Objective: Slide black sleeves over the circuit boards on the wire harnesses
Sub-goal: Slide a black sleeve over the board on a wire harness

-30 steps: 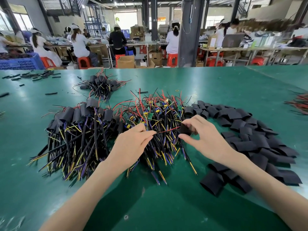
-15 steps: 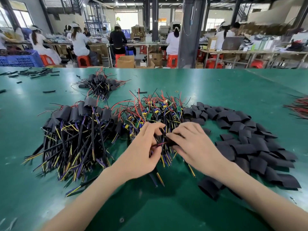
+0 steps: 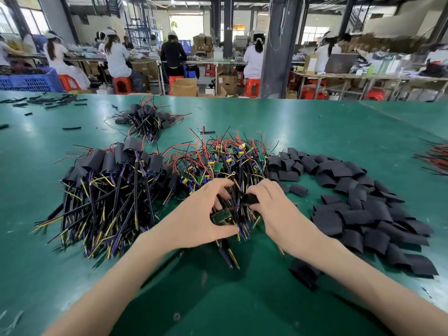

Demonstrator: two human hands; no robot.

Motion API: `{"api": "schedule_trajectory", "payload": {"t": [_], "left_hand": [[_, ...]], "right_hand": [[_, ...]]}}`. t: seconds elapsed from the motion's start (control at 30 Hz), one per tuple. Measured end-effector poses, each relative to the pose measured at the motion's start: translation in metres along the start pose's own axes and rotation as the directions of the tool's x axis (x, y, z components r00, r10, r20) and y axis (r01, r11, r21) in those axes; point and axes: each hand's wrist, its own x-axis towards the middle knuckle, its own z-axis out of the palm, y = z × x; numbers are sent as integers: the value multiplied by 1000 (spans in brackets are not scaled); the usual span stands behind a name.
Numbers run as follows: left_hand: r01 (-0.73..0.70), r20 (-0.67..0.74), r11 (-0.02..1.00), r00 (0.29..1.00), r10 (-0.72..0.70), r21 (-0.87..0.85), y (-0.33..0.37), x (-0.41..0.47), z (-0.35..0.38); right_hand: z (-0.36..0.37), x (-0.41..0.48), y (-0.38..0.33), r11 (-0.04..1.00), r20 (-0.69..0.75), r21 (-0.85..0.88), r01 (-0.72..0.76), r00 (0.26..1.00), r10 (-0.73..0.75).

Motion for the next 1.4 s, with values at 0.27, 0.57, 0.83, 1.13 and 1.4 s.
{"api": "schedule_trajectory", "payload": {"t": [0.27,0.57,0.83,1.13,1.4], "left_hand": [[140,66,968,990,-129,-208,1,3,-13],[193,123,926,979,-161,-325,8,3,-18],[247,154,878,968,-200,-410,14,3,-8],[247,145,880,968,-204,-405,13,3,-7],[231,141,927,970,-197,-297,11,2,-7]], "right_hand": [[-6,-2,15,965,-32,222,-137,989,147],[-20,-2,10,979,-50,195,-58,996,69],[-25,-3,-5,957,-30,289,13,1000,-4],[-24,-3,-6,927,-59,373,-31,997,57],[-24,-5,-1,911,-41,411,22,999,-6]]}}
